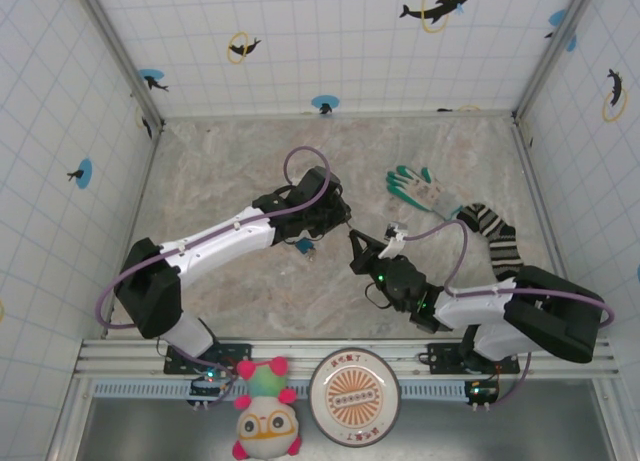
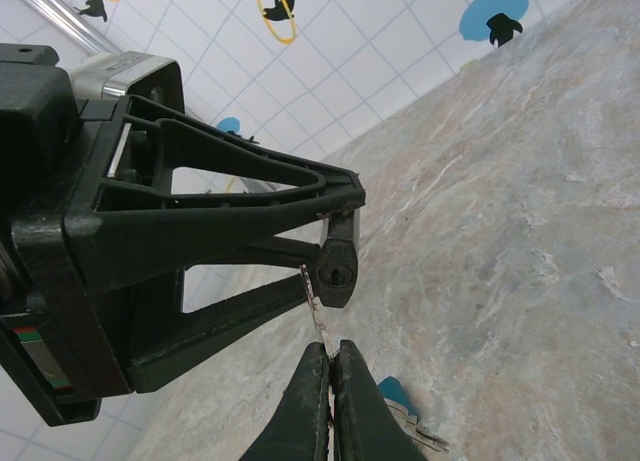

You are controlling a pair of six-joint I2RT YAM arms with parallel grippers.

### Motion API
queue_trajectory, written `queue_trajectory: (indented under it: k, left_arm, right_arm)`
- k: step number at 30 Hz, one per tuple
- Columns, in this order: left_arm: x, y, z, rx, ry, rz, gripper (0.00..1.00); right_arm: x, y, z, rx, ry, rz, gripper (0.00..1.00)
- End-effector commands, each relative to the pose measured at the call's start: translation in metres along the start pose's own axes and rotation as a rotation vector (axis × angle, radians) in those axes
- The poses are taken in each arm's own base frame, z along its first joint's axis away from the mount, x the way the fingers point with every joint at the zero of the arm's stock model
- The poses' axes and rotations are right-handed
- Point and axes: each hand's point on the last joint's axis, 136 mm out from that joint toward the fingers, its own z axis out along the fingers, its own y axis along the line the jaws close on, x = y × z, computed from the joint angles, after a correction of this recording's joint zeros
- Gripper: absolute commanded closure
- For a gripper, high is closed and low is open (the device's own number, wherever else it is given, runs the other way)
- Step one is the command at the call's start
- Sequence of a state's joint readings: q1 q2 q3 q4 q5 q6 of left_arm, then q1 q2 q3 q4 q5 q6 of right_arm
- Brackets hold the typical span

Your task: Unlock with the key

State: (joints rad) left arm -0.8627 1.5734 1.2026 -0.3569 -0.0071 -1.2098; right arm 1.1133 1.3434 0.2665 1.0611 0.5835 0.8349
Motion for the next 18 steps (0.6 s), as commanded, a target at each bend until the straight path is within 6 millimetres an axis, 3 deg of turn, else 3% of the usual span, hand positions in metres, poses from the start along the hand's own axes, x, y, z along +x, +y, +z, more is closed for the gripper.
queue_trajectory:
  k: [1, 18]
  left_arm:
    - [-0.0005, -0.0002, 0.0013, 0.014, 0.0, -0.024, 0.91]
    - [-0.0037, -0.0049, -0.0043, 0.04, -0.018, -0.029, 0.9]
  right_arm:
    - [-0.0113, 0.013, 0.0046, -0.018, -0.049, 0.047, 1.0]
    - [-0.0046, 0.0051, 0.0058, 0.007, -0.035, 0.061, 1.0]
